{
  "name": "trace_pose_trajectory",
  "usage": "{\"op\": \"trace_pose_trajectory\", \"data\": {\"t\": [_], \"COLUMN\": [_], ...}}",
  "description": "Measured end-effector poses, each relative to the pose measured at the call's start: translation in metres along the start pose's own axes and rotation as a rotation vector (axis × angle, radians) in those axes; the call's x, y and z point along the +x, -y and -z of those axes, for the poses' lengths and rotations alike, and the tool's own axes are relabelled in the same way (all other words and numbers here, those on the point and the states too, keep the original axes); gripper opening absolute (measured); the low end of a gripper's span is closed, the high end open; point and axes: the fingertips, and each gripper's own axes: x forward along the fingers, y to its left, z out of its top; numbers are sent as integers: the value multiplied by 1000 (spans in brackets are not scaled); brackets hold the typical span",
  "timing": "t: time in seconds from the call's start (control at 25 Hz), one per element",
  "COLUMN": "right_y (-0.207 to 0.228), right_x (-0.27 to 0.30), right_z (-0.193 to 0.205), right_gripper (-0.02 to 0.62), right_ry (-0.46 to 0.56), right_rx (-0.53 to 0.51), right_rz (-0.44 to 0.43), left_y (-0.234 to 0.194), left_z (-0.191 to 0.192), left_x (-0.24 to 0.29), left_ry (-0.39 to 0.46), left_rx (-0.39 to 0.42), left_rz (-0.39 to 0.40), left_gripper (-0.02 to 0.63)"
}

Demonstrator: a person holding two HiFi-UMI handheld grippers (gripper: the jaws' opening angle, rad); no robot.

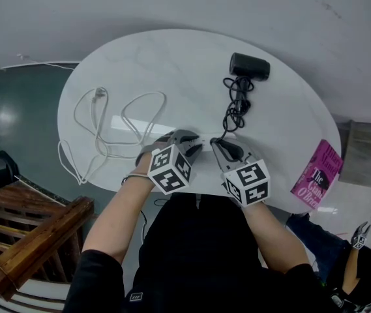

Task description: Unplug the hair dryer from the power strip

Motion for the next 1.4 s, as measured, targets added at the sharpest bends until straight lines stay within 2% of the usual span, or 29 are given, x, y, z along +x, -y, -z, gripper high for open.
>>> {"op": "trace_pose_trajectory", "data": {"t": [0.4, 0.52, 0.6, 0.68, 0.76, 0.8, 0.96, 1.4], "right_y": [5, 5, 2, -2, -5, -5, 0, 5], "right_x": [12, 9, -3, -17, -25, -27, -35, -46], "right_z": [-12, -11, -29, -69, -93, -96, -89, -62], "right_gripper": [61, 61, 60, 60, 61, 61, 61, 63], "right_ry": [-8, 0, 72, 159, 173, 176, 173, 123], "right_rx": [-47, -25, 4, -46, -110, -101, -44, 2], "right_rz": [44, 30, 2, -3, -1, -13, -33, -18], "left_y": [-9, -8, -8, -10, -9, -7, -8, -9], "left_z": [-3, -3, -2, -3, -2, -1, -3, -3], "left_x": [2, 2, 2, 2, 2, 2, 2, 0], "left_ry": [-16, -17, -16, -5, 3, 2, -1, 9], "left_rx": [-23, -26, -21, -17, -28, -34, -34, -44], "left_rz": [-22, -28, -32, -40, -45, -46, -50, -69], "left_gripper": [92, 92, 92, 92, 92, 92, 92, 90]}}
